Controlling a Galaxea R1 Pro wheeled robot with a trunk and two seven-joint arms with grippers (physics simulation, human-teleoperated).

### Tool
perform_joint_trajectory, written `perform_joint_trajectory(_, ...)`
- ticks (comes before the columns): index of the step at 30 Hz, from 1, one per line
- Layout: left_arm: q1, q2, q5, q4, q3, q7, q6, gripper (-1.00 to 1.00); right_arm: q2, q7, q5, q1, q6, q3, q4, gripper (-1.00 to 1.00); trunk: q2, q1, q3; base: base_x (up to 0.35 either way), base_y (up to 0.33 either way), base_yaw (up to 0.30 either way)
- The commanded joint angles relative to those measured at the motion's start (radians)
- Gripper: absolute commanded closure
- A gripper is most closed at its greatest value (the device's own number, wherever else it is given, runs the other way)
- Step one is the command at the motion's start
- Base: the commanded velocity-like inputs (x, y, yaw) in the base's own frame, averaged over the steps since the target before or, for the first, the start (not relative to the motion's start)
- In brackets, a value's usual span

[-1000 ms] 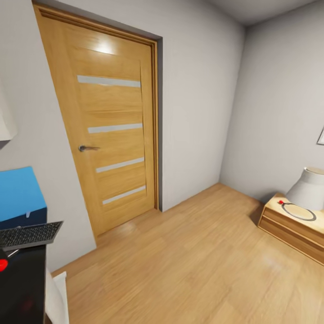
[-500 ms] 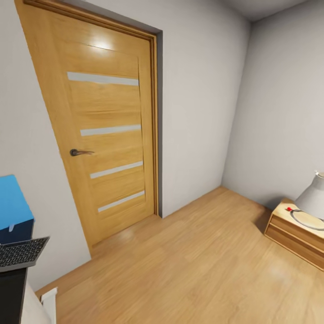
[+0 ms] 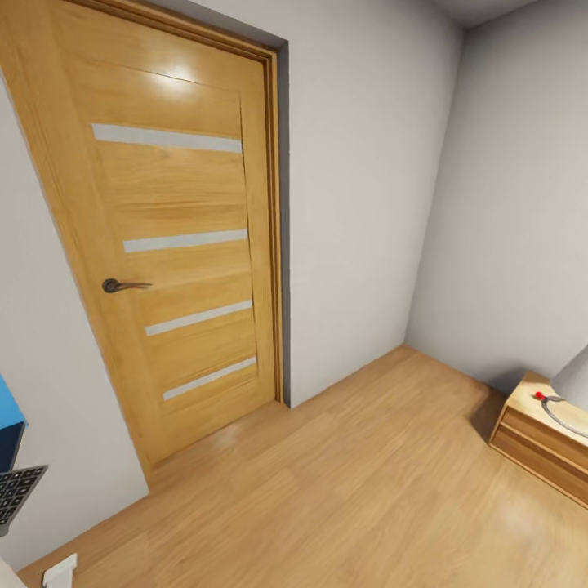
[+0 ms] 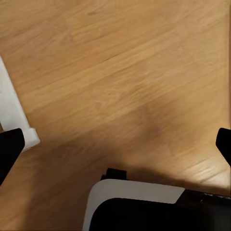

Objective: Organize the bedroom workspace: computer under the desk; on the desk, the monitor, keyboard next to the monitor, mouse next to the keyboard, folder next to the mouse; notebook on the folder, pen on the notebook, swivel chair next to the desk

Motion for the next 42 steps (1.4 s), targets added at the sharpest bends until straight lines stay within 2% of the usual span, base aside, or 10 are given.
perform_joint_trajectory(1, 0.001, 0.000, 0.009, -0.002, -0.002, -0.001, -0.001, -1.00, 0.000, -0.001, 0.003, -0.001, -0.003, 0.000, 0.001, -1.00, -0.001, 0.001, -0.001, 0.323, -0.161, 0.116)
perform_joint_trajectory(18, 0.001, 0.003, 0.009, -0.002, -0.002, 0.000, 0.001, -1.00, 0.002, -0.003, -0.001, -0.001, 0.000, -0.002, 0.001, -1.00, -0.001, 0.001, -0.001, 0.294, -0.189, 0.248)
perform_joint_trajectory(31, 0.001, 0.002, 0.009, -0.002, -0.002, 0.000, -0.001, -1.00, 0.004, -0.042, -0.005, -0.001, -0.002, -0.003, -0.002, -1.00, -0.001, 0.001, -0.001, 0.057, -0.048, 0.282)
perform_joint_trajectory(42, 0.001, 0.004, 0.012, -0.002, -0.001, 0.003, 0.001, -1.00, 0.004, -0.047, -0.005, -0.001, -0.003, -0.003, -0.004, -1.00, -0.001, 0.001, -0.001, 0.229, -0.191, 0.285)
